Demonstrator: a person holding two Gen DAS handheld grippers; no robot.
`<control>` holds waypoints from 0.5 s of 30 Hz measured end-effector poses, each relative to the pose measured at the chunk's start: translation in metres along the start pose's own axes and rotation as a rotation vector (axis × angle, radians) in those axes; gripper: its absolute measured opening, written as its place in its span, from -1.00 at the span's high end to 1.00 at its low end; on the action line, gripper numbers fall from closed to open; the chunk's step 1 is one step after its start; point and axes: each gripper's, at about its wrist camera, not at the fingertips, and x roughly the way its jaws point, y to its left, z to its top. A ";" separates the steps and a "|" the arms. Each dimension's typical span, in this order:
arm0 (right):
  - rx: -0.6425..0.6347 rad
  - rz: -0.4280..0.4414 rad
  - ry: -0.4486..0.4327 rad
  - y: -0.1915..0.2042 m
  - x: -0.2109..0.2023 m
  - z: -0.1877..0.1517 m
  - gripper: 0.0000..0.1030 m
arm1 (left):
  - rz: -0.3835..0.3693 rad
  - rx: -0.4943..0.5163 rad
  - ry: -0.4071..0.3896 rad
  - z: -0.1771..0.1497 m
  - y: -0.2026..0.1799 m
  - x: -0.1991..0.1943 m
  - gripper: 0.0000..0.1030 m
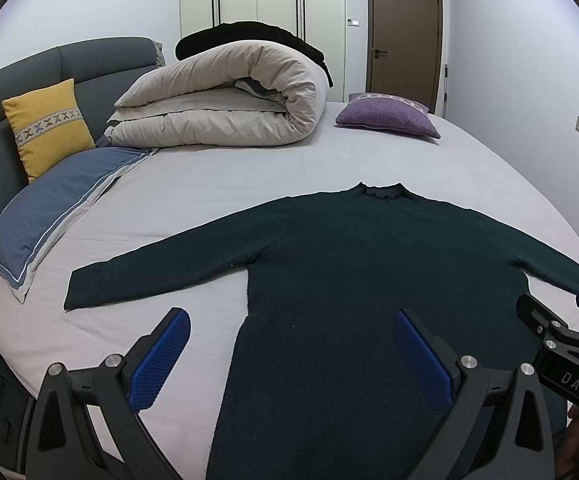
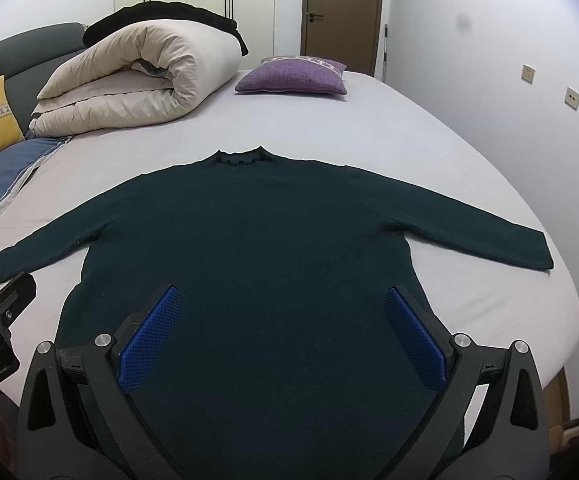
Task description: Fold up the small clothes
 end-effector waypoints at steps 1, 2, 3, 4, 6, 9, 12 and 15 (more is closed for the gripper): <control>0.000 0.000 0.000 0.000 0.000 0.000 -0.99 | 0.000 0.000 0.000 0.000 0.000 0.000 -1.00; 0.000 0.000 0.000 0.000 0.000 0.001 -0.99 | 0.000 0.001 0.000 0.000 0.000 0.000 -1.00; -0.001 0.001 0.000 0.000 0.000 0.001 -0.99 | -0.001 0.000 0.000 0.000 0.000 0.000 -1.00; -0.002 0.000 0.000 0.000 0.000 0.001 -1.00 | -0.001 0.001 -0.001 0.000 0.000 0.000 -1.00; -0.003 0.000 0.000 -0.001 0.000 0.001 -0.99 | -0.001 -0.001 0.000 0.000 0.000 0.000 -1.00; -0.003 0.001 0.000 -0.001 0.000 0.001 -0.99 | -0.001 -0.001 0.001 0.000 -0.001 0.001 -1.00; -0.006 0.000 0.001 -0.001 0.000 0.002 -0.99 | -0.001 -0.002 0.001 0.001 -0.001 0.002 -1.00; -0.007 0.000 0.001 0.000 0.000 0.002 -0.99 | -0.001 -0.003 0.002 0.001 -0.002 0.002 -1.00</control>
